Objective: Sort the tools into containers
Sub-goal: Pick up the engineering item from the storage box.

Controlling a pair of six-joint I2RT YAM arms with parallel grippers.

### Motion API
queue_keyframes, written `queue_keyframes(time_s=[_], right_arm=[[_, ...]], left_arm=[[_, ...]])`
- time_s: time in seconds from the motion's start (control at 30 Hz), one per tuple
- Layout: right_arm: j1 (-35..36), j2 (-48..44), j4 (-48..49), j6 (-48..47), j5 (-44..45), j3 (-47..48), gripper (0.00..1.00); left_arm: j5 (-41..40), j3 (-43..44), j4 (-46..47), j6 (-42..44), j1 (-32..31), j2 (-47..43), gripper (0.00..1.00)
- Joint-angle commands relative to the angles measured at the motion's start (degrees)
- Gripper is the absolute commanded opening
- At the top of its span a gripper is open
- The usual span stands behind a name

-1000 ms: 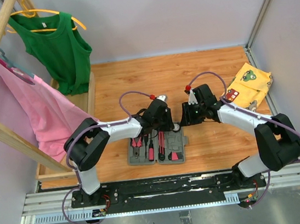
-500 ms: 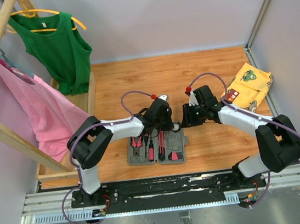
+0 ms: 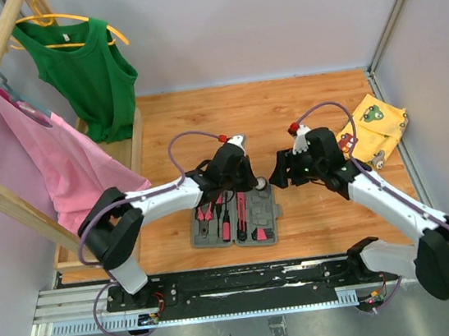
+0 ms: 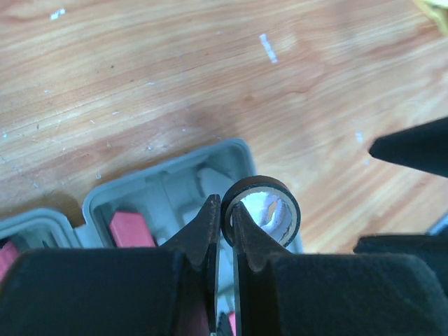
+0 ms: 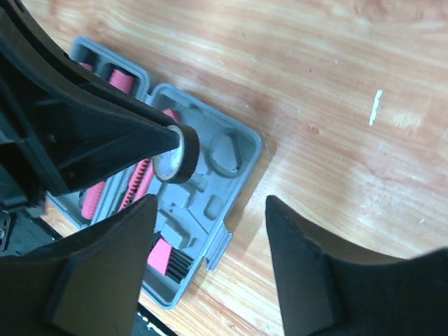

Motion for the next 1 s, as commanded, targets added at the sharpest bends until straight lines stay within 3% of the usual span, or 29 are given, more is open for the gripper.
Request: queue_keyframes(time_s=[0.0, 0.33, 0.5, 0.7, 0.97], right_arm=[[-0.8, -9.3, 5.5, 0.1, -1.4, -3.2, 0.69], [-0.7, -28.5, 20.4, 8.6, -8.5, -6.3, 0.87], [-0.8, -30.3, 31.1, 15.3, -15.4, -6.1, 0.90], [-0.8, -31.3, 43.7, 12.0, -26.2, -7.0, 0.93], [-0.5, -32.8, 54.2, 9.1, -27.9, -7.4, 0.96]], left_arm=[[3.0, -3.5, 3.4, 2.1, 0.2, -9.7, 0.00], [15.6, -11.7, 16.9, 0.5, 0.6, -28.4, 0.01], [18.9, -12.0, 22.1, -1.9, 0.6, -33.5, 0.01], [22.4, -10.2, 25.7, -6.2, 0.5, -35.1, 0.01], [26.0, -10.3, 31.6, -11.3, 0.5, -36.5, 0.01]])
